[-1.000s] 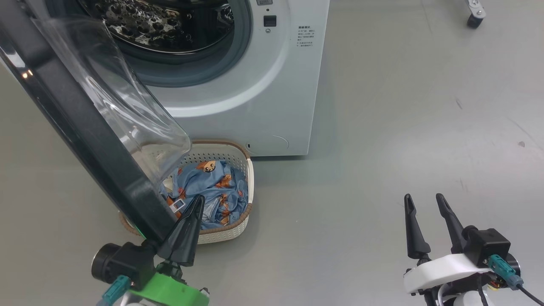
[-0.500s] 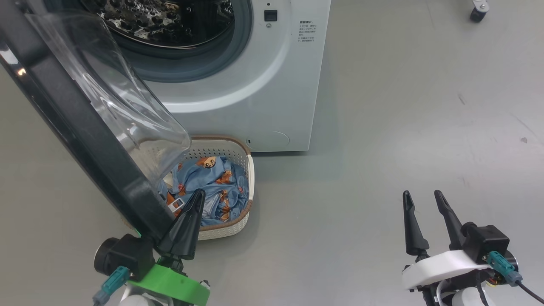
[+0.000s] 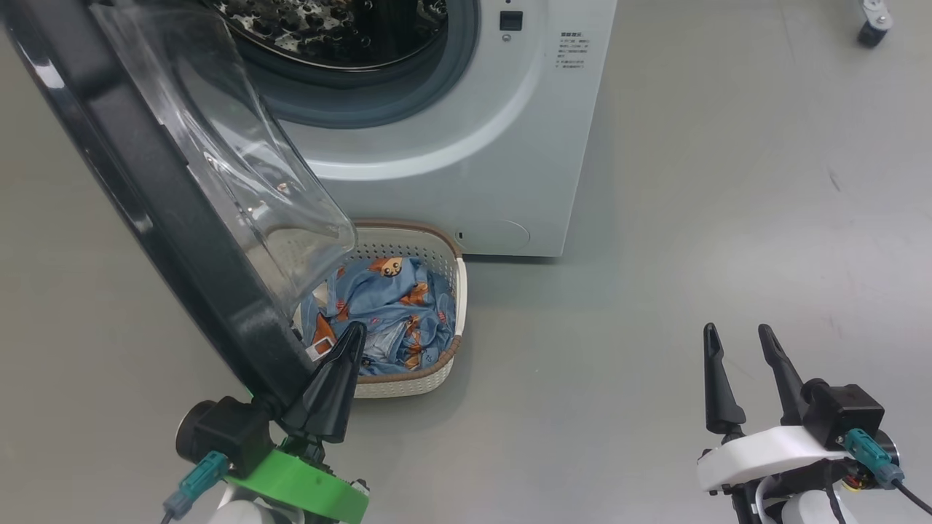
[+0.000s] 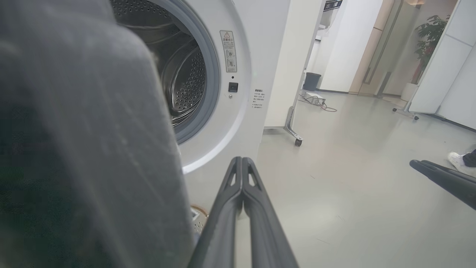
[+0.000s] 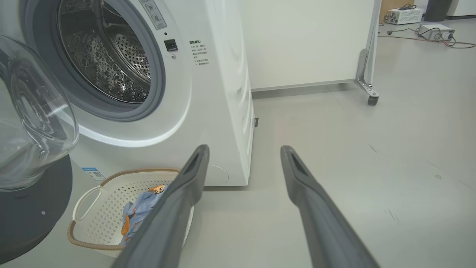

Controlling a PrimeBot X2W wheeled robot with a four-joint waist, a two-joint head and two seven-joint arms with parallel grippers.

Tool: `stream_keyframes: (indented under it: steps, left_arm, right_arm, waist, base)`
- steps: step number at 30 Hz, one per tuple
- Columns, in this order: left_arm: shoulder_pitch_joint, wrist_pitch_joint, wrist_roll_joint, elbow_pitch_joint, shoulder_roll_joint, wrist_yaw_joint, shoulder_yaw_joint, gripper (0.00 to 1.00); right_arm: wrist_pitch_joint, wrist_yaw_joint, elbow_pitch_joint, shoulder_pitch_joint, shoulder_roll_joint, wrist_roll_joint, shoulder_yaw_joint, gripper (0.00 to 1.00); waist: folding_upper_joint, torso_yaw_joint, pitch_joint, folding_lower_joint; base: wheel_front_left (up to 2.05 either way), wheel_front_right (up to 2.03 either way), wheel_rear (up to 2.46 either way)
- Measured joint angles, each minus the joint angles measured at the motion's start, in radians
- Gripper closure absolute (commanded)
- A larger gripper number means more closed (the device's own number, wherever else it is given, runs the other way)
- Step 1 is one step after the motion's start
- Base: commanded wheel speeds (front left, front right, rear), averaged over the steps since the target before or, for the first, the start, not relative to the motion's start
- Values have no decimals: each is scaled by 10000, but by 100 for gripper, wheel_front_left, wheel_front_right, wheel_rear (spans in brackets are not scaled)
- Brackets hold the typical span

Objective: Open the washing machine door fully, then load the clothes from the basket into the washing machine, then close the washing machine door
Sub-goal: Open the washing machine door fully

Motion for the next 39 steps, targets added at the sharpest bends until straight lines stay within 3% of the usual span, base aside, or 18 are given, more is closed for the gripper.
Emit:
stream_keyframes:
  steps: [25, 39]
  left_arm:
    - [157, 0, 332, 50, -311, 46, 228, 100]
    - [314, 2, 290, 518, -349, 589, 1273, 100]
  right_arm:
    - [0, 163, 249, -39, 86, -52, -288, 0]
    - [0, 263, 330, -31, 86, -113, -362, 0]
  waist:
    - [0, 1495, -78, 0]
    - [0, 2459, -256, 0]
  base:
    - [0, 0, 0]
    - [0, 0, 0]
